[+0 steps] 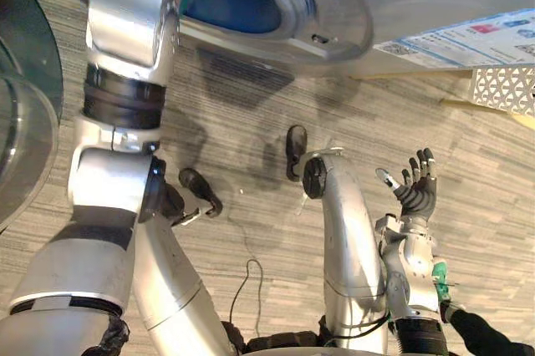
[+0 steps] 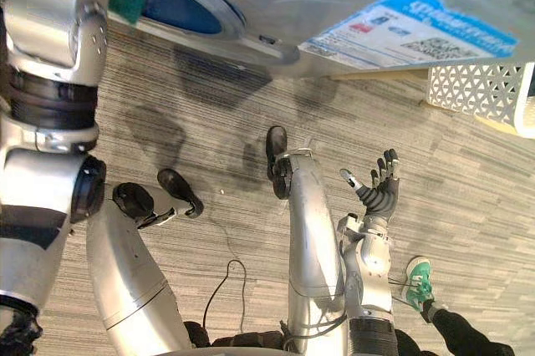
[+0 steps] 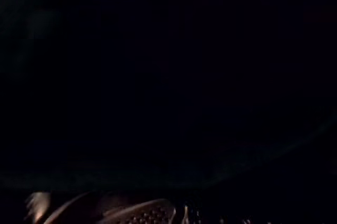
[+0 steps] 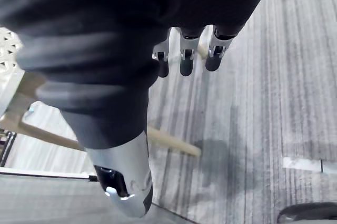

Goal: Pick up the laundry basket with both hands and put the clothes into the washing machine.

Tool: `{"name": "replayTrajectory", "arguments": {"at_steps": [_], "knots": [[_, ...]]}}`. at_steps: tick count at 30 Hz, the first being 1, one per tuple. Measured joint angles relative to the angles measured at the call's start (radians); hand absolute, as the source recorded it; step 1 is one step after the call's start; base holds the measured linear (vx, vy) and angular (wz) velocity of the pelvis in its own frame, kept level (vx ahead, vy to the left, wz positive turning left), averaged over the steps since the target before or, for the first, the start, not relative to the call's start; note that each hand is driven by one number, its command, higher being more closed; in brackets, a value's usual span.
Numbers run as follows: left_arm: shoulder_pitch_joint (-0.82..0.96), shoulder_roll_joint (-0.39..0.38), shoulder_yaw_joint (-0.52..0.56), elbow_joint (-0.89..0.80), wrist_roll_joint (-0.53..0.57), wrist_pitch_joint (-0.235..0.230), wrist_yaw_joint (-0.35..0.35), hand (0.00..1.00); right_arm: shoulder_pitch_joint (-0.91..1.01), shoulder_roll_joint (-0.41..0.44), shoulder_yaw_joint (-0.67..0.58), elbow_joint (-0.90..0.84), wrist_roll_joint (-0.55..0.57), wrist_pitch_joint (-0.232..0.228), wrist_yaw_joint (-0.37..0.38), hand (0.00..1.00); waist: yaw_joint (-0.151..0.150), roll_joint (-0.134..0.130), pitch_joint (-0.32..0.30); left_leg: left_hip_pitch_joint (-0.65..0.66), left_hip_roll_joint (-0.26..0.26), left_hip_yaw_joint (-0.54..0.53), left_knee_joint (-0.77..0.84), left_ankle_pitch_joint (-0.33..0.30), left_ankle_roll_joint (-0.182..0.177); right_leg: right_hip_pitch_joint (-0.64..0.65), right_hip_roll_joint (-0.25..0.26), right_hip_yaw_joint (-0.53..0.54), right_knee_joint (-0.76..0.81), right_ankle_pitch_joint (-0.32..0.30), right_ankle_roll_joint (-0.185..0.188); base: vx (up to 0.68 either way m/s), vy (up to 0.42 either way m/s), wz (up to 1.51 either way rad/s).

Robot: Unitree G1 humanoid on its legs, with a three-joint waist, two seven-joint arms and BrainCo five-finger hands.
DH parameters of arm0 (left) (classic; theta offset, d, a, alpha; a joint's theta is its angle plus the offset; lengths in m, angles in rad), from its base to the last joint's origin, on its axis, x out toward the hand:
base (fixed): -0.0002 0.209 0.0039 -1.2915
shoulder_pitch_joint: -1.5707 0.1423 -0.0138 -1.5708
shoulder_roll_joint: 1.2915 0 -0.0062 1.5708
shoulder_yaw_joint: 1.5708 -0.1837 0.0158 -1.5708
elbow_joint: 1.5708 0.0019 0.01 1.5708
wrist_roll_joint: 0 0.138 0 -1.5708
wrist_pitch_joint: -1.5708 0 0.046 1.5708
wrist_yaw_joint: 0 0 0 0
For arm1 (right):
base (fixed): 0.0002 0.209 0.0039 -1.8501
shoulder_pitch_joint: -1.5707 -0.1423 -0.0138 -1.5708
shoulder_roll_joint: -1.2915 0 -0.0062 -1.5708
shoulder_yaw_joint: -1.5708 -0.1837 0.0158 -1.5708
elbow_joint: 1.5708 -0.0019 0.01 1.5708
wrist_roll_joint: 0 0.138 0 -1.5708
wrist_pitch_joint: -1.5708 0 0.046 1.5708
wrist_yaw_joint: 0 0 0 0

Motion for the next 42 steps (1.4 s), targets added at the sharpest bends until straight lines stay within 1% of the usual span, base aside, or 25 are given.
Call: {"name": "replayTrajectory", "arguments": {"at_steps": [1, 2, 3, 4, 5, 6, 8, 10, 11, 12, 13, 16, 17, 21, 25, 26, 27, 29, 32, 34, 35, 37, 40, 42], "knots": [[-0.033, 0.014, -0.039, 0.009, 0.049, 0.002, 0.014, 1.00, 0.001, -0.001, 0.000, 0.009, 0.000, 0.000, 0.000, 0.00, -0.002, 0.000, 0.000, -0.010, 0.003, 0.000, -0.002, -0.001, 0.002, -0.008, 0.002, -0.001, -0.009, 0.004, 0.006, -0.02, 0.008, -0.13], [-0.051, 0.024, -0.066, 0.018, 0.073, 0.002, 0.017, 1.00, 0.000, -0.008, 0.000, 0.012, 0.000, 0.000, 0.000, 0.00, -0.003, 0.000, 0.000, -0.017, 0.003, 0.000, -0.004, -0.001, 0.002, -0.012, 0.002, -0.002, -0.014, 0.006, 0.011, -0.03, 0.010, -0.12], [-0.093, 0.051, -0.145, 0.039, 0.160, 0.012, 0.019, 0.00, 0.000, -0.015, 0.000, 0.013, 0.001, -0.002, 0.001, 0.00, -0.003, 0.000, 0.000, -0.030, 0.003, 0.003, -0.006, -0.001, 0.003, -0.026, 0.003, -0.002, -0.024, 0.013, 0.018, -0.03, 0.006, -0.08], [-0.108, 0.063, -0.179, 0.048, 0.210, 0.019, 0.018, 0.00, 0.000, -0.017, 0.001, 0.014, 0.002, -0.005, 0.002, 0.00, -0.003, 0.001, 0.002, -0.034, 0.004, 0.004, -0.005, -0.001, 0.003, -0.029, 0.003, -0.002, -0.026, 0.017, 0.019, -0.03, 0.009, -0.11], [-0.141, 0.081, -0.250, 0.076, 0.297, 0.027, 0.014, 0.00, -0.001, -0.019, 0.001, 0.014, 0.006, -0.010, 0.015, 0.00, -0.003, 0.001, 0.002, -0.043, 0.004, 0.007, -0.006, -0.001, 0.004, -0.037, 0.003, -0.001, -0.033, 0.024, 0.019, -0.02, 0.019, -0.16], [-0.175, 0.096, -0.314, 0.114, 0.427, 0.048, 0.010, 0.00, -0.002, -0.027, 0.010, 0.019, 0.024, -0.029, 0.025, 0.00, -0.003, 0.002, 0.004, -0.053, 0.006, 0.008, -0.006, -0.004, 0.008, -0.042, 0.007, -0.002, -0.044, 0.031, 0.023, -0.01, 0.024, -0.18], [-0.187, 0.101, -0.340, 0.150, 0.556, 0.074, 0.003, 0.00, -0.002, -0.032, 0.017, 0.024, 0.031, -0.040, 0.033, 0.00, -0.004, 0.003, 0.004, -0.055, 0.008, 0.010, -0.005, -0.007, 0.015, -0.043, 0.011, -0.001, -0.051, 0.038, 0.023, 0.00, 0.021, -0.14], [-0.188, 0.103, -0.355, 0.204, 0.693, 0.112, -0.030, 0.00, -0.002, -0.040, 0.028, 0.033, 0.039, -0.062, 0.044, 0.00, -0.006, 0.003, 0.004, -0.055, 0.008, 0.019, -0.005, -0.010, 0.020, -0.045, 0.009, 0.004, -0.058, 0.044, 0.031, 0.00, 0.011, -0.04], [-0.188, 0.106, -0.366, 0.237, 0.719, 0.128, -0.038, 0.00, -0.002, -0.045, 0.028, 0.048, 0.044, -0.071, 0.044, 0.00, -0.005, 0.004, 0.005, -0.055, 0.008, 0.023, -0.005, -0.011, 0.022, -0.047, 0.005, 0.006, -0.058, 0.045, 0.032, 0.00, 0.000, 0.00], [-0.188, 0.105, -0.369, 0.255, 0.728, 0.132, -0.045, 0.00, -0.002, -0.049, 0.028, 0.054, 0.052, -0.071, 0.045, 0.00, -0.004, 0.005, 0.005, -0.055, 0.008, 0.024, -0.005, -0.011, 0.023, -0.047, 0.003, 0.006, -0.057, 0.046, 0.032, -0.01, 0.017, 0.06], [-0.188, 0.105, -0.369, 0.293, 0.746, 0.142, -0.072, 0.00, -0.002, -0.054, 0.028, 0.065, 0.071, -0.071, 0.045, 0.00, -0.004, 0.007, 0.006, -0.055, 0.007, 0.025, -0.002, -0.012, 0.024, -0.047, -0.002, 0.006, -0.052, 0.046, 0.031, 0.00, 0.010, 0.07], [-0.185, 0.104, -0.363, 0.364, 0.747, 0.167, -0.123, 0.00, -0.001, -0.063, 0.027, 0.082, 0.083, -0.072, 0.062, 0.00, 0.002, 0.007, 0.007, -0.055, 0.003, 0.022, 0.011, -0.012, 0.026, -0.048, -0.012, 0.004, -0.030, 0.045, 0.031, 0.00, 0.005, 0.10], [-0.179, 0.095, -0.350, 0.384, 0.754, 0.174, -0.141, 0.00, 0.000, -0.069, 0.027, 0.084, 0.091, -0.072, 0.067, 0.00, 0.002, 0.007, 0.007, -0.055, -0.004, 0.019, 0.016, -0.012, 0.026, -0.050, -0.022, 0.003, -0.014, 0.044, 0.030, -0.01, -0.005, 0.20], [-0.126, 0.076, -0.264, 0.391, 0.763, 0.179, -0.163, 0.00, 0.000, -0.079, 0.026, 0.091, 0.108, -0.071, 0.084, 0.00, 0.006, 0.005, 0.008, -0.056, -0.015, 0.010, 0.029, -0.012, 0.026, -0.050, -0.037, 0.001, 0.015, 0.025, 0.018, -0.03, -0.022, 0.18], [-0.093, 0.068, -0.190, 0.374, 0.721, 0.179, -0.160, 0.00, 0.001, -0.078, 0.022, 0.092, 0.108, -0.071, 0.086, 0.00, 0.006, 0.005, 0.008, -0.061, -0.031, -0.006, 0.034, -0.009, 0.022, -0.049, -0.049, 0.000, 0.030, 0.019, 0.010, -0.03, -0.023, 0.13], [-0.063, 0.067, -0.150, 0.324, 0.698, 0.179, -0.147, 0.00, 0.003, -0.078, 0.021, 0.092, 0.108, -0.071, 0.086, 0.00, 0.006, 0.005, 0.008, -0.062, -0.033, -0.009, 0.035, -0.005, 0.024, -0.048, -0.057, -0.004, 0.039, 0.014, 0.004, 0.00, -0.027, 0.18], [-0.021, 0.068, -0.111, 0.254, 0.681, 0.179, -0.124, 0.00, 0.003, -0.078, 0.021, 0.092, 0.108, -0.071, 0.086, 0.00, 0.006, 0.005, 0.008, -0.062, -0.037, -0.016, 0.039, -0.004, 0.024, -0.045, -0.060, -0.005, 0.049, 0.007, 0.007, 0.00, -0.032, 0.20], [0.048, 0.067, -0.064, 0.163, 0.644, 0.176, -0.088, 0.00, 0.003, -0.080, 0.019, 0.092, 0.106, -0.070, 0.086, 0.00, 0.007, 0.005, 0.008, -0.059, -0.048, -0.028, 0.042, -0.001, 0.019, -0.038, -0.071, -0.012, 0.065, -0.003, 0.002, 0.00, -0.046, 0.23], [0.177, 0.067, 0.023, 0.055, 0.593, 0.174, -0.047, 0.00, 0.004, -0.083, 0.016, 0.095, 0.100, -0.064, 0.084, 0.00, 0.019, 0.005, 0.008, -0.035, -0.053, -0.035, 0.042, 0.002, 0.013, -0.015, -0.078, -0.018, 0.079, -0.013, -0.007, 0.00, -0.055, 0.14], [0.249, 0.066, 0.064, 0.006, 0.571, 0.174, -0.043, 0.00, 0.004, -0.082, 0.012, 0.111, 0.099, -0.060, 0.079, 0.00, 0.024, 0.005, 0.008, -0.015, -0.063, -0.041, 0.040, 0.005, 0.009, 0.008, -0.083, -0.020, 0.086, -0.027, -0.010, -0.02, -0.063, 0.18], [0.296, 0.066, 0.085, -0.033, 0.565, 0.175, -0.043, 0.00, 0.004, -0.078, 0.000, 0.126, 0.099, -0.048, 0.075, 0.00, 0.027, 0.007, 0.007, -0.002, -0.064, -0.047, 0.040, 0.006, 0.005, 0.025, -0.088, -0.026, 0.091, -0.037, -0.013, -0.03, -0.074, 0.20], [0.360, 0.066, 0.113, -0.099, 0.566, 0.175, -0.042, 0.00, 0.005, -0.078, -0.008, 0.131, 0.096, -0.030, 0.075, 0.00, 0.034, 0.007, 0.006, 0.011, -0.067, -0.054, 0.032, 0.008, 0.002, 0.043, -0.090, -0.031, 0.089, -0.043, -0.017, -0.03, -0.068, 0.15], [0.434, 0.060, 0.166, -0.181, 0.566, 0.173, -0.037, 0.00, 0.002, -0.079, -0.015, 0.131, 0.080, -0.022, 0.074, 0.00, 0.038, 0.006, 0.005, 0.026, -0.080, -0.055, 0.009, 0.022, -0.009, 0.056, -0.092, -0.031, 0.078, -0.044, -0.017, -0.02, -0.064, 0.10], [0.526, 0.030, 0.220, -0.220, 0.564, 0.171, -0.026, 0.00, 0.000, -0.078, -0.014, 0.130, 0.059, -0.013, 0.065, 0.00, 0.039, 0.007, 0.004, 0.046, -0.080, -0.060, -0.001, 0.026, -0.015, 0.078, -0.090, -0.039, 0.070, -0.047, -0.023, 0.00, -0.059, 0.01]]}}
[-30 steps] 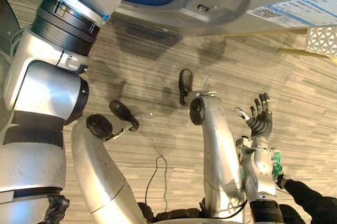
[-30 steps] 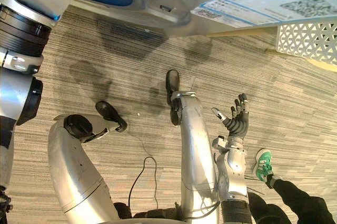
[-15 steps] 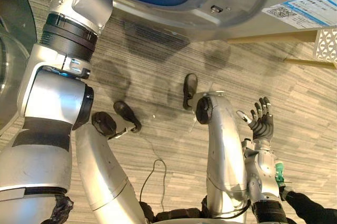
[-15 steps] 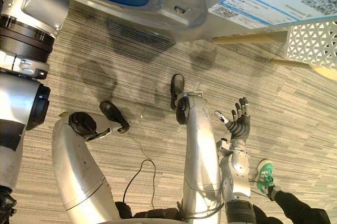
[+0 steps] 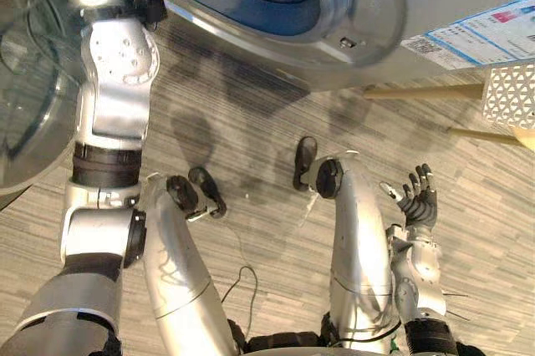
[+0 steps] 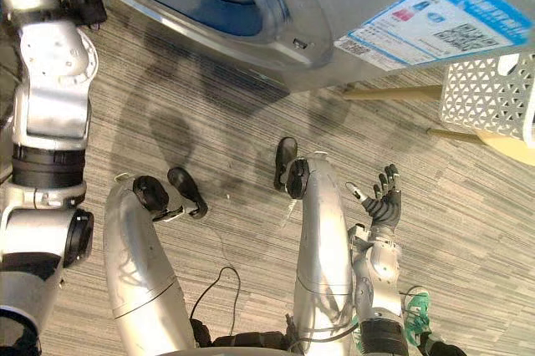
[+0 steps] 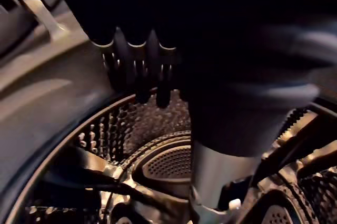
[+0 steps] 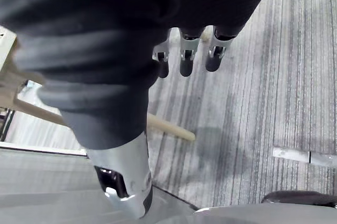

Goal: Pick up the laundry basket with both hands and put the clothes into the washing machine.

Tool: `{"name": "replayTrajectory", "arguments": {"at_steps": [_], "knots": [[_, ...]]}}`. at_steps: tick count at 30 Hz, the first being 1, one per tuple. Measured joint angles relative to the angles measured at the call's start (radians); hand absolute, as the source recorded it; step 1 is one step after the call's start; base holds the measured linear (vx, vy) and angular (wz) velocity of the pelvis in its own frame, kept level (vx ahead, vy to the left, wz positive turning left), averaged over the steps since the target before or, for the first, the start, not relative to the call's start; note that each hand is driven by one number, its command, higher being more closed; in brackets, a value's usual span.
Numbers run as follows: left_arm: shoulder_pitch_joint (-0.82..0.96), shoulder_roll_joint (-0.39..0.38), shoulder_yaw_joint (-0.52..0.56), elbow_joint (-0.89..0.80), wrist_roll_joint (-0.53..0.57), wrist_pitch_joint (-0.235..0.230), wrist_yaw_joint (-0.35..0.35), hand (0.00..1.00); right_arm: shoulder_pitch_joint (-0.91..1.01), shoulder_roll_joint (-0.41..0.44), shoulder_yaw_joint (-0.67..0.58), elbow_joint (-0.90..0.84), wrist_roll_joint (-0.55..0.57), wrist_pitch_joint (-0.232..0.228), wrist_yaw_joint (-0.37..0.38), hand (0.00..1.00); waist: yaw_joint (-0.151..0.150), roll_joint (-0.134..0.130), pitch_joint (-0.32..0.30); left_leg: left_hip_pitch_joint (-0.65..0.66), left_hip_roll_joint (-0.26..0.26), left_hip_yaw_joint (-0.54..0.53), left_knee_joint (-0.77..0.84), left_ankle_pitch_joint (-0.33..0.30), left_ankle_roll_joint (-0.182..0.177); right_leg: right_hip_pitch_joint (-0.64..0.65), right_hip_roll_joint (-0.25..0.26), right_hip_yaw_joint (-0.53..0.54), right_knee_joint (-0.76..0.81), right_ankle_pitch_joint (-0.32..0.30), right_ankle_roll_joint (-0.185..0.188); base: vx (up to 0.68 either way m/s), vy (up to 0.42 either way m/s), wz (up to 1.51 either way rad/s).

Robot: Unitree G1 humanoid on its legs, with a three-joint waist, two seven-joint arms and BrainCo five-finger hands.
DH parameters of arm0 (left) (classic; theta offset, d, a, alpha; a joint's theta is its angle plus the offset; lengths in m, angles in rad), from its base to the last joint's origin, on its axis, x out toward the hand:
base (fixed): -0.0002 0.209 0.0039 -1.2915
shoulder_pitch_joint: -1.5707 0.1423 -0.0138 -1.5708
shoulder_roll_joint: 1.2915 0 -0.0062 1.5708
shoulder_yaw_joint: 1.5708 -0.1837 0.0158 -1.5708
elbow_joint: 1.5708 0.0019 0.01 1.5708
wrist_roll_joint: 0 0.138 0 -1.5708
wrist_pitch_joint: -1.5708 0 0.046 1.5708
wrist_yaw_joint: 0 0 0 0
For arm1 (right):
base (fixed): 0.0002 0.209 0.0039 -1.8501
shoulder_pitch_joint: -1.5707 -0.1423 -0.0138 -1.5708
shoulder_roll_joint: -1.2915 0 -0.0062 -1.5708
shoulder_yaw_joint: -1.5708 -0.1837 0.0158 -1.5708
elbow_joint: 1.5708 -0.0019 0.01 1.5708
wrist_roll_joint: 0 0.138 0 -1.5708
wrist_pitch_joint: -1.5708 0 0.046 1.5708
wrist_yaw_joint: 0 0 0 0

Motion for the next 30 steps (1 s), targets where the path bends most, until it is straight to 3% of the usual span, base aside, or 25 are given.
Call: {"name": "replayTrajectory", "arguments": {"at_steps": [4, 6, 12, 15, 19, 22, 26, 30], "knots": [[0.176, -0.101, 0.057, -0.022, -0.057, -0.012, -0.001, 0.00, 0.002, 0.002, 0.000, 0.000, -0.001, 0.017, -0.001, 0.00, -0.001, -0.001, -0.047, 0.010, 0.000, -0.001, -0.025, 0.007, -0.013, 0.008, 0.003, -0.009, -0.017, -0.004, -0.007, 0.02, -0.056, 0.00], [0.238, -0.133, 0.060, -0.018, -0.137, -0.018, -0.012, 0.00, 0.001, -0.002, -0.007, 0.000, -0.029, 0.025, 0.000, 0.00, 0.010, -0.001, -0.049, 0.044, 0.000, 0.005, -0.050, 0.012, -0.021, 0.036, 0.007, -0.012, -0.033, -0.004, -0.009, 0.03, -0.057, -0.01], [0.221, -0.116, 0.050, -0.013, -0.138, -0.033, -0.052, 0.00, -0.001, -0.008, 0.017, 0.026, -0.044, 0.035, 0.000, 0.00, 0.024, 0.000, -0.095, 0.079, -0.006, 0.007, -0.123, 0.046, -0.033, 0.078, 0.001, -0.033, -0.085, -0.002, -0.014, 0.01, -0.072, 0.09], [0.301, -0.179, 0.029, 0.001, -0.177, -0.066, -0.067, 0.00, -0.001, 0.010, 0.037, 0.048, -0.044, 0.037, 0.000, 0.00, 0.031, 0.000, -0.099, 0.145, -0.019, 0.005, -0.165, 0.056, -0.044, 0.148, -0.001, -0.045, -0.113, -0.005, -0.021, 0.03, -0.059, 0.12], [0.606, -0.397, 0.019, 0.054, -0.335, -0.113, -0.136, 0.00, 0.003, 0.026, 0.037, 0.102, -0.075, 0.069, -0.001, 0.00, 0.040, 0.002, -0.100, 0.366, -0.036, 0.045, -0.301, 0.075, -0.057, 0.348, -0.001, -0.050, -0.219, -0.008, -0.019, 0.05, -0.078, 0.08], [0.793, -0.476, 0.017, 0.124, -0.416, -0.126, -0.185, 0.00, 0.027, 0.026, 0.034, 0.151, -0.078, 0.078, -0.001, 0.00, 0.052, 0.009, -0.138, 0.524, -0.052, 0.064, -0.429, 0.105, -0.066, 0.505, -0.002, -0.071, -0.322, -0.008, -0.018, 0.08, -0.120, 0.21], [0.986, -0.486, 0.021, 0.274, -0.457, -0.135, -0.263, 0.00, 0.089, 0.022, 0.033, 0.246, -0.079, 0.098, -0.001, 0.00, 0.078, 0.029, -0.205, 0.810, -0.090, 0.098, -0.671, 0.171, -0.074, 0.790, -0.002, -0.106, -0.519, 0.018, -0.012, 0.13, -0.065, 0.26], [1.088, -0.491, 0.073, 0.486, -0.450, -0.134, -0.332, 0.00, 0.134, 0.023, 0.034, 0.329, -0.094, 0.114, 0.002, 0.00, 0.080, 0.057, -0.310, 1.061, -0.126, 0.162, -0.957, 0.273, -0.072, 1.026, 0.008, -0.137, -0.771, 0.093, 0.013, 0.21, -0.004, 0.10]]}}
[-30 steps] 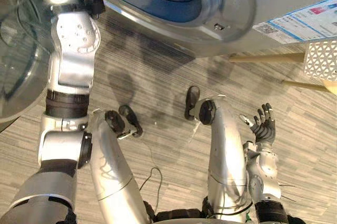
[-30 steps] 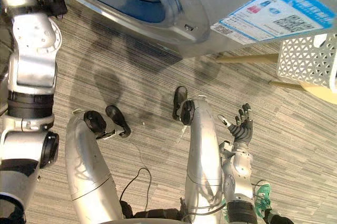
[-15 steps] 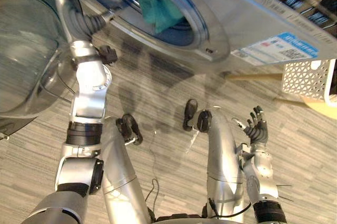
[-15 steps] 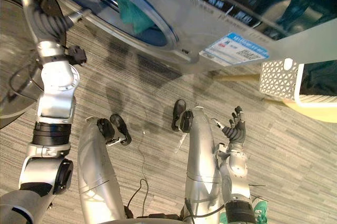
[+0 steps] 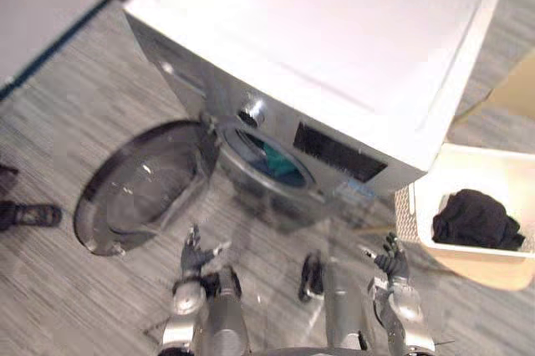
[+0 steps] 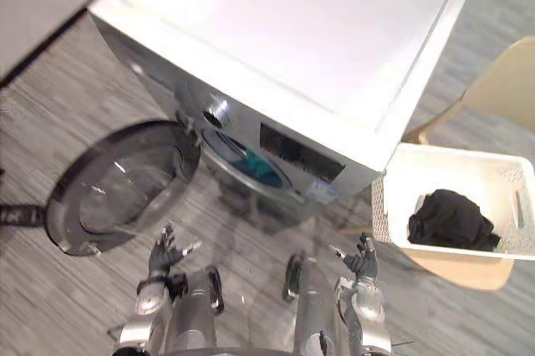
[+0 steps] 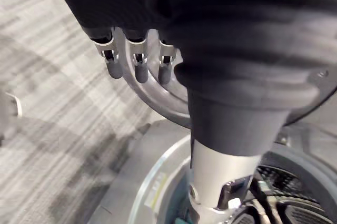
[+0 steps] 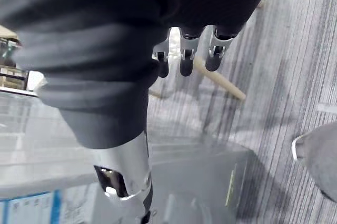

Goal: Pick up the laundry basket with both hands and put the clothes into the washing machine.

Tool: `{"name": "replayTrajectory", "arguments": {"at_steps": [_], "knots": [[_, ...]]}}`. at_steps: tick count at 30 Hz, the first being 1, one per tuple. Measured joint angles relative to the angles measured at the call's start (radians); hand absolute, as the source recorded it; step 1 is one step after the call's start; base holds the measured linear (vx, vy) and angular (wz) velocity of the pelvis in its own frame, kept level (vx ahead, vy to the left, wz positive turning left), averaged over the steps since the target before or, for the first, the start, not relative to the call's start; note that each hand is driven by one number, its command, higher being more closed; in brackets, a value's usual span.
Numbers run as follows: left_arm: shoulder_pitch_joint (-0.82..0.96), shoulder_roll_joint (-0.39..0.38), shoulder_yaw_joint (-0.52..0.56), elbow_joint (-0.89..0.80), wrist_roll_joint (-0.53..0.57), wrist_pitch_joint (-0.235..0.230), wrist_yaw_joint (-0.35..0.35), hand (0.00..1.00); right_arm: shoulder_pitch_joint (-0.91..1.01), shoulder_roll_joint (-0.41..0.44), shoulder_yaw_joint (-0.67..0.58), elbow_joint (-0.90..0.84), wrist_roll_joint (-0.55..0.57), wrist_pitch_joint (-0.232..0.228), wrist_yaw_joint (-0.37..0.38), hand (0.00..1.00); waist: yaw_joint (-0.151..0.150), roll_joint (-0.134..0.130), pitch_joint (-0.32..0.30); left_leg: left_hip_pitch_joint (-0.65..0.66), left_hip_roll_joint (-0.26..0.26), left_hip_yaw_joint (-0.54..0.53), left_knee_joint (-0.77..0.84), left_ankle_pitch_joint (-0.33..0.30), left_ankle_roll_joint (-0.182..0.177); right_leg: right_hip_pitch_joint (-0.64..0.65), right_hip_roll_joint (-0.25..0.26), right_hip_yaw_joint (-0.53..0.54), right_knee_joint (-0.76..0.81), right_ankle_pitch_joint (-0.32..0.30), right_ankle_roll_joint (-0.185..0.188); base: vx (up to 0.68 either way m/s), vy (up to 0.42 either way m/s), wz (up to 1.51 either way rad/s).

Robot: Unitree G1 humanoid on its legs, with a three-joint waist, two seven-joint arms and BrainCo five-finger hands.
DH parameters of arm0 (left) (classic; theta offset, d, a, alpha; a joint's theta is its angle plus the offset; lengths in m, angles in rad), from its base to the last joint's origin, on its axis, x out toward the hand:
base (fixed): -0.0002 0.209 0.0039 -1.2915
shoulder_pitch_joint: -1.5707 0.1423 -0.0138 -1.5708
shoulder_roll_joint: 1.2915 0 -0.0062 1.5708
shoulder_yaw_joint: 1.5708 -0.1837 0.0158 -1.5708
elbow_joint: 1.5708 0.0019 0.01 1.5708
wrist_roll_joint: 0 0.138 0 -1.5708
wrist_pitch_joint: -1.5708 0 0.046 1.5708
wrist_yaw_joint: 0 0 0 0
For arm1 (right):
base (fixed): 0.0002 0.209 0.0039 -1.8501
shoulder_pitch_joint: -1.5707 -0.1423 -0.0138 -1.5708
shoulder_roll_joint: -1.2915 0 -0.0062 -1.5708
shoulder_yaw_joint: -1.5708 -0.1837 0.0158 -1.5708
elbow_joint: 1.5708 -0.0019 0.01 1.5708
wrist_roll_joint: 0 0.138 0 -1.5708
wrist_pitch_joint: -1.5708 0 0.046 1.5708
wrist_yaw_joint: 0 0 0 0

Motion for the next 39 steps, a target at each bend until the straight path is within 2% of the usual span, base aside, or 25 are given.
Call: {"name": "replayTrajectory", "arguments": {"at_steps": [2, 6, 10, 12, 14, 15, 17, 19, 20, 21, 23, 24, 26, 27, 28, 29, 30, 31, 32, 33, 34, 35, 36, 37, 39], "knots": [[0.010, -0.002, 0.020, 0.076, 0.009, 0.006, -0.015, 0.00, 0.005, -0.001, -0.002, 0.027, -0.018, 0.004, 0.002, 0.00, 0.000, 0.009, -0.032, 0.061, -0.004, 0.018, -0.073, 0.019, -0.005, 0.057, 0.012, 0.000, -0.076, 0.026, 0.005, 0.22, 0.048, -0.12], [0.003, 0.003, 0.056, 0.306, 0.123, 0.027, -0.025, 0.00, -0.001, -0.005, -0.051, 0.194, -0.025, 0.015, 0.021, 0.00, -0.005, 0.030, -0.136, 0.236, -0.048, 0.049, -0.341, 0.126, -0.004, 0.223, 0.040, 0.000, -0.339, 0.130, 0.029, 0.18, 0.065, -0.04], [-0.004, 0.024, 0.065, 0.344, 0.169, 0.037, -0.043, 0.00, -0.022, -0.009, -0.071, 0.291, -0.025, 0.024, 0.039, 0.00, -0.003, 0.033, -0.136, 0.298, -0.053, 0.056, -0.356, 0.133, -0.004, 0.302, 0.067, 0.034, -0.425, 0.173, 0.037, 0.12, 0.051, -0.22], [-0.020, 0.024, 0.064, 0.354, 0.172, 0.037, -0.042, 0.00, -0.034, -0.020, -0.070, 0.319, -0.026, 0.027, 0.040, 0.00, -0.002, 0.031, -0.134, 0.290, -0.075, -0.038, -0.307, 0.131, -0.002, 0.315, 0.064, 0.072, -0.442, 0.190, 0.039, 0.05, 0.021, -0.41], [-0.030, 0.010, 0.063, 0.359, 0.172, 0.036, -0.041, 0.00, -0.070, -0.041, -0.070, 0.340, -0.044, 0.029, 0.040, 0.00, 0.003, 0.034, -0.131, 0.287, -0.110, -0.216, -0.280, 0.089, 0.036, 0.323, 0.076, 0.151, -0.498, 0.244, 0.050, -0.03, 0.087, -1.12], [-0.034, 0.000, 0.064, 0.361, 0.172, 0.036, -0.041, 0.00, -0.095, -0.044, -0.071, 0.333, -0.058, 0.029, 0.040, 0.00, 0.001, 0.054, -0.124, 0.322, -0.107, -0.233, -0.287, 0.050, 0.029, 0.317, 0.101, 0.208, -0.529, 0.275, 0.059, -0.08, 0.141, -1.51], [-0.058, -0.004, 0.063, 0.367, 0.172, 0.037, -0.040, 0.00, -0.118, -0.043, -0.071, 0.305, -0.062, 0.027, 0.039, 0.00, 0.004, 0.054, -0.114, 0.324, -0.105, -0.144, -0.288, 0.000, 0.033, 0.264, 0.122, 0.302, -0.549, 0.338, 0.077, -0.17, 0.165, -1.77], [-0.090, 0.011, 0.064, 0.369, 0.172, 0.036, -0.038, 0.00, -0.145, -0.028, -0.064, 0.297, -0.062, 0.031, 0.037, 0.00, 0.005, 0.032, -0.100, 0.300, -0.104, -0.033, -0.275, -0.027, 0.048, 0.216, 0.132, 0.310, -0.631, 0.475, 0.067, -0.26, 0.101, -1.98], [-0.116, 0.033, 0.065, 0.373, 0.172, 0.037, -0.035, 0.00, -0.165, -0.011, -0.044, 0.297, -0.061, 0.034, 0.035, 0.00, 0.008, 0.017, -0.086, 0.286, -0.079, 0.079, -0.280, -0.019, 0.061, 0.188, 0.125, 0.074, -0.634, 0.467, -0.002, -0.26, 0.009, -2.12], [-0.121, 0.045, 0.069, 0.378, 0.174, 0.038, -0.030, 0.00, -0.160, -0.009, -0.039, 0.298, -0.061, 0.041, 0.035, 0.00, 0.015, 0.007, -0.087, 0.295, -0.071, 0.148, -0.295, -0.007, 0.060, 0.193, 0.102, -0.125, -0.568, 0.376, -0.069, -0.22, -0.019, -2.10], [-0.115, 0.058, 0.080, 0.377, 0.195, 0.048, -0.021, 0.00, -0.147, -0.016, -0.041, 0.301, -0.061, 0.044, 0.023, 0.00, 0.027, 0.009, -0.083, 0.340, -0.043, 0.283, -0.295, 0.001, 0.058, 0.252, 0.073, -0.393, -0.457, 0.225, -0.102, -0.07, -0.042, -2.15], [-0.101, 0.068, 0.089, 0.378, 0.200, 0.055, -0.020, 0.00, -0.145, -0.016, -0.040, 0.298, -0.061, 0.043, 0.015, 0.00, 0.027, 0.009, -0.083, 0.363, -0.025, 0.346, -0.268, 0.001, 0.058, 0.285, 0.058, -0.429, -0.406, 0.179, -0.109, -0.09, -0.111, -2.20], [-0.101, 0.074, 0.104, 0.379, 0.203, 0.059, -0.020, 0.00, -0.137, -0.025, -0.041, 0.298, -0.061, 0.044, 0.009, 0.00, 0.020, -0.001, -0.066, 0.401, -0.012, 0.398, -0.218, 0.000, 0.058, 0.294, 0.059, -0.416, -0.374, 0.177, -0.108, -0.12, -0.159, -1.54], [-0.114, 0.082, 0.108, 0.378, 0.207, 0.059, -0.019, 0.00, -0.127, -0.034, -0.038, 0.299, -0.061, 0.046, 0.002, 0.00, 0.013, -0.006, -0.055, 0.390, -0.001, 0.415, -0.147, -0.004, 0.067, 0.299, 0.090, -0.382, -0.390, 0.198, -0.122, -0.16, -0.142, -1.76], [-0.122, 0.083, 0.106, 0.380, 0.207, 0.058, -0.018, 0.00, -0.138, -0.045, -0.028, 0.300, -0.061, 0.047, -0.004, 0.00, 0.024, 0.004, -0.056, 0.383, 0.011, 0.402, -0.184, -0.020, 0.095, 0.307, 0.139, -0.282, -0.483, 0.236, -0.064, -0.21, -0.135, -1.76], [-0.119, 0.065, 0.106, 0.382, 0.207, 0.057, -0.018, 0.00, -0.144, -0.056, -0.029, 0.295, -0.062, 0.049, -0.005, 0.00, 0.032, 0.039, -0.070, 0.382, 0.045, 0.414, -0.208, -0.029, 0.088, 0.292, 0.169, -0.255, -0.480, 0.222, -0.019, -0.12, -0.078, -1.70], [-0.130, 0.047, 0.104, 0.375, 0.207, 0.048, -0.016, 0.00, -0.165, -0.072, -0.033, 0.292, -0.062, 0.057, -0.009, 0.00, 0.013, 0.049, -0.061, 0.380, 0.070, 0.448, -0.179, -0.065, 0.011, 0.218, 0.069, -0.294, -0.181, 0.041, -0.120, -0.05, -0.075, -1.14], [-0.132, 0.051, 0.093, 0.369, 0.207, 0.046, -0.015, 0.00, -0.153, -0.073, -0.026, 0.292, -0.063, 0.062, -0.012, 0.00, -0.001, 0.021, -0.055, 0.389, 0.062, 0.491, -0.133, -0.082, 0.009, 0.223, -0.009, -0.283, -0.103, -0.008, -0.053, 0.08, -0.127, -1.30], [-0.113, 0.050, 0.083, 0.365, 0.206, 0.050, -0.017, 0.00, -0.144, -0.078, -0.004, 0.306, -0.068, 0.066, -0.007, 0.00, 0.012, 0.035, -0.043, 0.388, 0.141, 0.511, -0.009, -0.131, -0.010, 0.255, 0.015, -0.257, -0.128, -0.043, 0.017, 0.10, -0.154, -1.11], [-0.099, 0.050, 0.080, 0.365, 0.206, 0.049, -0.019, 0.00, -0.141, -0.077, 0.009, 0.306, -0.072, 0.070, -0.006, 0.00, 0.022, 0.044, -0.039, 0.377, 0.190, 0.499, 0.068, -0.132, 0.009, 0.269, 0.053, -0.228, -0.155, -0.044, 0.012, 0.09, -0.286, -1.39], [-0.075, 0.041, 0.062, 0.365, 0.206, 0.050, -0.022, 0.00, -0.128, -0.075, 0.019, 0.303, -0.098, 0.071, -0.004, 0.00, 0.025, 0.062, -0.020, 0.302, 0.270, 0.401, 0.253, -0.063, 0.159, 0.317, 0.118, -0.198, -0.214, -0.032, -0.028, 0.12, -0.358, -1.09], [-0.058, 0.027, 0.058, 0.343, 0.191, 0.041, -0.021, 0.00, -0.105, -0.079, 0.017, 0.303, -0.105, 0.073, -0.004, 0.00, 0.023, 0.059, -0.003, 0.226, 0.259, 0.254, 0.377, -0.046, 0.183, 0.367, 0.149, -0.163, -0.265, -0.018, -0.050, 0.10, -0.309, -0.89], [-0.056, 0.030, 0.055, 0.331, 0.192, 0.035, -0.021, 0.00, -0.095, -0.082, 0.014, 0.303, -0.105, 0.076, -0.005, 0.00, 0.027, 0.057, 0.000, 0.186, 0.219, 0.179, 0.410, -0.051, 0.161, 0.383, 0.150, -0.151, -0.283, -0.010, -0.064, 0.20, -0.217, -0.68], [-0.058, 0.036, 0.035, 0.325, 0.195, 0.026, -0.021, 0.00, -0.090, -0.084, 0.006, 0.303, -0.108, 0.083, -0.008, 0.00, 0.028, 0.057, 0.003, 0.116, 0.121, 0.073, 0.425, -0.065, 0.126, 0.409, 0.152, -0.123, -0.321, 0.000, -0.070, 0.16, -0.059, -0.65], [-0.056, 0.034, 0.023, 0.323, 0.196, 0.027, -0.021, 0.00, -0.097, -0.093, 0.005, 0.303, -0.111, 0.083, -0.009, 0.00, 0.043, 0.063, 0.012, 0.044, -0.024, 0.004, 0.321, -0.069, 0.117, 0.458, 0.170, -0.063, -0.403, 0.033, -0.070, 0.27, -0.041, -0.88]]}}
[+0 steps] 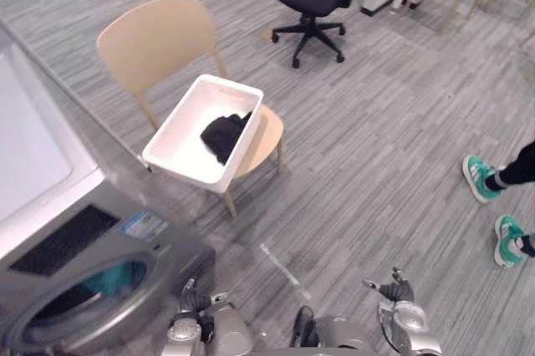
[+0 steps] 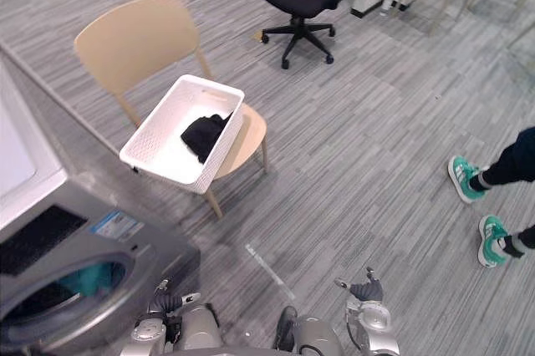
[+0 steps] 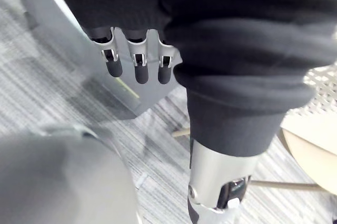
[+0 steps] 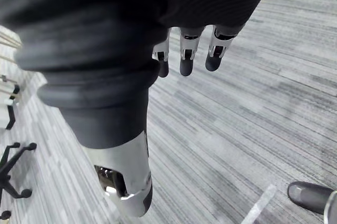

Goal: Pick up the laundry basket with both hands and put the clothes into the washing machine.

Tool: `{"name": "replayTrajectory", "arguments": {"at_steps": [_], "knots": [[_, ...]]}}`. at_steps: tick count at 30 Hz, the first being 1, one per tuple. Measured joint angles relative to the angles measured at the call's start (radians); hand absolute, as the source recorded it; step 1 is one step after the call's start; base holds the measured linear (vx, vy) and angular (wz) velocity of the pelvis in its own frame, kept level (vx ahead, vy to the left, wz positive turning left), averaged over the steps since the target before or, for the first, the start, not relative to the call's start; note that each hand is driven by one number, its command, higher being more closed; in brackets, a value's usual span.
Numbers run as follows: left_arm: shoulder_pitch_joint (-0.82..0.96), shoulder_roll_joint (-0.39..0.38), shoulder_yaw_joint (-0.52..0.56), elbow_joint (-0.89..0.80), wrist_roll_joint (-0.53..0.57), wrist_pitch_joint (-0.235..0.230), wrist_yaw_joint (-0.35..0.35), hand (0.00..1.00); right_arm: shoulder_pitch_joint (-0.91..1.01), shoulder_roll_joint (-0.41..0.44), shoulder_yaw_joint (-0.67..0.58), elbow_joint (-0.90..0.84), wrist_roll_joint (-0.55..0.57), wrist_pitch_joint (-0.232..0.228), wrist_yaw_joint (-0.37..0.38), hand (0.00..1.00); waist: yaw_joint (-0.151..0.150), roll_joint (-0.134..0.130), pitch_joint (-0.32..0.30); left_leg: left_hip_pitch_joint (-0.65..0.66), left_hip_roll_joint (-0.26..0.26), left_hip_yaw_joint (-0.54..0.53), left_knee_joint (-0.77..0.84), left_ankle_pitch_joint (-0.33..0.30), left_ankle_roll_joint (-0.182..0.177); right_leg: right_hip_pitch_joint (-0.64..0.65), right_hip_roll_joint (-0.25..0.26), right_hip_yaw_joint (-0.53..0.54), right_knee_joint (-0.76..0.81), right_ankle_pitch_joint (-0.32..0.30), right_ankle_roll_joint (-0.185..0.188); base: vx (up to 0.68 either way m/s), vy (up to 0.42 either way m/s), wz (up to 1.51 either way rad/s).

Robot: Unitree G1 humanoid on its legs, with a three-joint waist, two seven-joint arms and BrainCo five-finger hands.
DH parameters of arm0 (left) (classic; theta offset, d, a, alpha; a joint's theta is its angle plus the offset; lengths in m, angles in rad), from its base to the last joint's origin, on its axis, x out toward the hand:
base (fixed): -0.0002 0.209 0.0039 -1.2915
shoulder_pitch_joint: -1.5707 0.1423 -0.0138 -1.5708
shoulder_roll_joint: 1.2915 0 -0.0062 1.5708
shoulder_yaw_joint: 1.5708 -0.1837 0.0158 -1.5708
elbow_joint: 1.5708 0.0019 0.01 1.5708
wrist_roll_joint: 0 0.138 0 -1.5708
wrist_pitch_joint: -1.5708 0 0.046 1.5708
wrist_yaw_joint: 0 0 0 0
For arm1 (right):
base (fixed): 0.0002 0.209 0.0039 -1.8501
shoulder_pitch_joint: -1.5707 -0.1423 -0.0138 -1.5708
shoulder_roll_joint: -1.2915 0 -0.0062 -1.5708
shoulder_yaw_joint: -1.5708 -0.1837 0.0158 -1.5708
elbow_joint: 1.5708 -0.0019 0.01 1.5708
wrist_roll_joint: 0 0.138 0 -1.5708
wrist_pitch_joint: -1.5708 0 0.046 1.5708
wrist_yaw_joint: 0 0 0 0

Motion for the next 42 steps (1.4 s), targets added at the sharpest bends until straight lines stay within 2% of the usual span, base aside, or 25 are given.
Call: {"name": "replayTrajectory", "arguments": {"at_steps": [1, 3, 4, 5, 6, 7, 8, 9, 10, 11, 12, 14, 15, 18, 19, 21, 22, 23, 24, 27, 29, 30, 32, 36, 42], "knots": [[0.000, -0.005, 0.000, -0.001, 0.000, 0.001, 0.000, 0.00, 0.000, 0.000, -0.001, 0.000, 0.000, 0.000, 0.000, 0.00, 0.012, 0.005, 0.000, -0.014, -0.030, -0.005, -0.053, 0.001, -0.002, 0.010, 0.005, 0.019, -0.022, 0.012, 0.009, 0.36, 0.012, -0.86], [0.002, -0.012, -0.003, -0.009, 0.000, 0.008, -0.001, 0.00, -0.016, 0.011, 0.001, 0.010, 0.001, 0.000, -0.006, 0.00, 0.028, 0.017, 0.004, -0.063, -0.146, -0.014, -0.344, 0.045, -0.052, 0.059, 0.017, 0.057, -0.098, 0.018, 0.014, 0.34, 0.042, -0.57], [0.000, -0.010, -0.002, -0.009, 0.001, 0.011, 0.000, 0.00, -0.025, 0.016, 0.001, 0.019, 0.002, 0.000, -0.010, 0.00, 0.038, 0.012, 0.007, -0.066, -0.171, -0.016, -0.399, 0.105, -0.017, 0.073, 0.015, 0.070, -0.114, 0.019, 0.017, 0.41, 0.056, -0.59], [0.001, -0.001, 0.002, -0.010, 0.001, 0.015, -0.001, 0.00, -0.043, 0.032, 0.017, 0.036, 0.003, 0.001, -0.017, 0.00, 0.068, -0.019, 0.004, -0.027, -0.206, 0.006, -0.479, 0.176, 0.044, 0.097, -0.006, 0.104, -0.156, 0.028, 0.033, 0.47, 0.042, -0.37], [0.003, 0.003, 0.018, -0.011, 0.000, 0.019, 0.000, 0.00, -0.052, 0.032, 0.045, 0.032, 0.007, -0.002, -0.016, 0.00, 0.064, -0.042, -0.002, -0.015, -0.221, 0.006, -0.486, 0.181, 0.093, 0.109, -0.021, 0.103, -0.191, 0.046, 0.068, 0.57, 0.058, -0.32], [0.008, 0.003, 0.027, -0.012, 0.000, 0.019, 0.000, 0.00, -0.063, 0.034, 0.046, 0.033, 0.008, -0.002, -0.015, 0.00, 0.067, -0.042, 0.001, -0.021, -0.213, 0.006, -0.452, 0.162, 0.127, 0.119, -0.020, 0.108, -0.194, 0.055, 0.085, 0.50, 0.068, -0.14], [0.025, 0.000, 0.056, -0.009, 0.000, 0.021, -0.002, 0.00, -0.082, 0.045, 0.050, 0.033, 0.007, -0.004, -0.015, 0.00, 0.083, -0.051, 0.009, -0.056, -0.203, 0.026, -0.329, 0.121, 0.150, 0.136, -0.019, 0.115, -0.147, 0.053, 0.092, 0.47, 0.091, -0.41], [0.052, -0.009, 0.060, -0.006, 0.000, 0.025, -0.001, 0.00, -0.073, 0.044, 0.051, 0.036, 0.007, -0.010, -0.015, 0.00, 0.094, -0.047, 0.006, -0.006, -0.198, 0.022, -0.367, 0.111, 0.131, 0.113, -0.025, 0.098, 0.013, 0.011, 0.157, 0.46, 0.098, -0.42], [0.070, -0.007, 0.055, -0.005, 0.000, 0.026, -0.001, 0.00, -0.071, 0.047, 0.054, 0.037, 0.006, -0.012, -0.014, 0.00, 0.094, -0.049, 0.003, 0.039, -0.201, 0.010, -0.396, 0.082, 0.128, 0.072, -0.041, 0.086, 0.150, -0.007, 0.187, 0.58, 0.106, 0.31], [0.079, 0.014, 0.028, -0.002, 0.000, 0.029, -0.002, 0.00, -0.072, 0.046, 0.063, 0.033, 0.005, -0.017, -0.012, 0.00, 0.061, -0.071, 0.001, 0.117, -0.249, -0.034, -0.451, 0.064, 0.141, -0.073, -0.122, 0.067, 0.531, 0.056, 0.237, 0.51, 0.082, 0.88], [0.075, 0.023, 0.005, 0.004, 0.000, 0.031, -0.002, 0.00, -0.065, 0.040, 0.062, 0.034, 0.003, -0.015, -0.012, 0.00, 0.051, -0.074, 0.002, 0.152, -0.271, -0.060, -0.462, 0.054, 0.157, -0.145, -0.168, 0.064, 0.702, 0.055, 0.227, 0.63, 0.062, 1.26], [0.074, 0.020, -0.010, 0.004, 0.000, 0.033, 0.000, 0.00, -0.055, 0.031, 0.063, 0.034, -0.008, -0.013, -0.011, 0.00, 0.038, -0.065, 0.004, 0.217, -0.291, -0.111, -0.479, 0.051, 0.161, -0.202, -0.218, 0.044, 0.820, 0.018, 0.164, 0.46, 0.007, 0.94], [0.074, 0.013, -0.010, 0.003, -0.003, 0.033, 0.001, 0.00, -0.056, 0.030, 0.063, 0.033, -0.022, -0.013, -0.007, 0.00, 0.034, -0.048, 0.010, 0.275, -0.291, -0.161, -0.502, 0.051, 0.160, -0.218, -0.234, 0.025, 0.792, -0.003, 0.137, 0.48, -0.029, 1.08], [0.056, -0.002, -0.012, 0.000, -0.006, 0.032, 0.001, 0.00, -0.045, 0.028, 0.062, 0.016, -0.023, -0.016, 0.008, 0.00, 0.032, -0.029, 0.003, 0.340, -0.282, -0.299, -0.530, 0.043, 0.143, -0.272, -0.192, 0.098, 0.519, -0.047, 0.134, 0.48, -0.126, 1.23], [0.028, -0.010, -0.012, 0.003, -0.006, 0.032, 0.002, 0.00, -0.029, 0.022, 0.059, -0.026, -0.020, -0.017, 0.008, 0.00, 0.021, -0.022, 0.000, 0.338, -0.280, -0.402, -0.509, 0.020, 0.103, -0.314, -0.119, 0.292, 0.321, -0.038, 0.155, 0.51, -0.253, 1.72], [0.011, -0.011, -0.013, 0.005, -0.006, 0.032, 0.002, 0.00, -0.025, 0.022, 0.058, -0.030, -0.018, -0.017, 0.006, 0.00, 0.007, -0.023, -0.001, 0.329, -0.280, -0.478, -0.475, -0.003, 0.065, -0.326, -0.075, 0.465, 0.210, -0.003, 0.210, 0.38, -0.286, 1.58], [-0.004, -0.013, -0.013, 0.005, -0.007, 0.032, 0.002, 0.00, -0.009, 0.027, 0.053, -0.039, -0.015, -0.016, 0.005, 0.00, 0.003, -0.027, -0.003, 0.314, -0.287, -0.526, -0.430, -0.025, 0.026, -0.302, -0.079, 0.521, 0.103, 0.067, 0.228, 0.37, -0.341, 1.85], [-0.022, -0.034, 0.014, 0.015, -0.010, 0.035, 0.012, 0.00, 0.017, 0.031, 0.040, -0.046, -0.011, -0.012, 0.006, 0.00, 0.010, 0.000, -0.002, 0.308, -0.267, -0.570, -0.367, -0.066, -0.038, -0.276, -0.089, 0.462, 0.062, 0.183, 0.224, 0.49, -0.472, 2.04], [-0.019, -0.074, 0.026, 0.012, -0.012, 0.030, 0.021, 0.00, 0.007, 0.020, 0.034, -0.053, -0.010, -0.009, 0.004, 0.00, 0.020, 0.023, -0.009, 0.258, -0.222, -0.581, -0.335, -0.048, -0.088, -0.271, -0.084, 0.376, 0.086, 0.181, 0.186, 0.35, -0.373, 1.68], [-0.021, -0.107, 0.014, 0.006, -0.027, 0.022, 0.019, 0.00, 0.004, 0.010, 0.020, -0.126, -0.009, -0.014, 0.000, 0.00, 0.007, 0.019, -0.009, 0.207, -0.173, -0.504, -0.447, 0.007, -0.146, -0.222, -0.142, 0.210, 0.126, 0.138, 0.122, 0.23, -0.366, 1.91], [-0.021, -0.107, 0.010, -0.007, -0.036, 0.021, 0.021, 0.00, 0.004, 0.010, -0.009, -0.167, -0.007, -0.020, -0.006, 0.00, 0.011, 0.009, -0.009, 0.174, -0.144, -0.360, -0.521, 0.032, -0.127, -0.150, -0.186, 0.102, 0.125, 0.111, 0.126, 0.14, -0.237, 1.97], [-0.014, -0.105, 0.001, -0.011, -0.038, 0.020, 0.021, 0.00, 0.002, 0.004, -0.018, -0.189, -0.003, -0.025, -0.018, 0.00, 0.010, 0.012, -0.016, 0.161, -0.141, -0.263, -0.557, 0.135, -0.099, -0.110, -0.204, 0.043, 0.123, 0.095, 0.134, 0.13, -0.133, 1.72], [-0.003, -0.079, -0.030, -0.007, -0.039, 0.022, 0.022, 0.00, -0.001, 0.001, -0.031, -0.241, 0.009, -0.030, -0.027, 0.00, 0.015, -0.001, -0.051, 0.139, -0.143, -0.139, -0.600, 0.196, -0.069, -0.070, -0.227, -0.033, 0.086, 0.066, 0.155, 0.11, -0.037, 1.42], [-0.005, -0.033, -0.039, -0.002, -0.038, 0.022, 0.021, 0.00, -0.010, 0.011, -0.041, -0.437, -0.028, -0.033, -0.038, 0.00, 0.014, -0.045, -0.060, 0.122, -0.183, -0.147, -0.651, 0.238, -0.054, -0.032, -0.240, -0.082, -0.013, 0.077, 0.173, 0.04, 0.045, 0.47], [0.013, 0.014, -0.068, 0.014, -0.024, 0.009, 0.016, 0.00, 0.022, -0.127, -0.018, -0.654, -0.167, -0.078, -0.011, 0.00, 0.008, -0.080, -0.088, 0.175, -0.218, -0.193, -0.765, 0.310, -0.057, 0.038, -0.243, -0.136, -0.088, 0.094, 0.191, -0.01, -0.008, 0.31]]}}
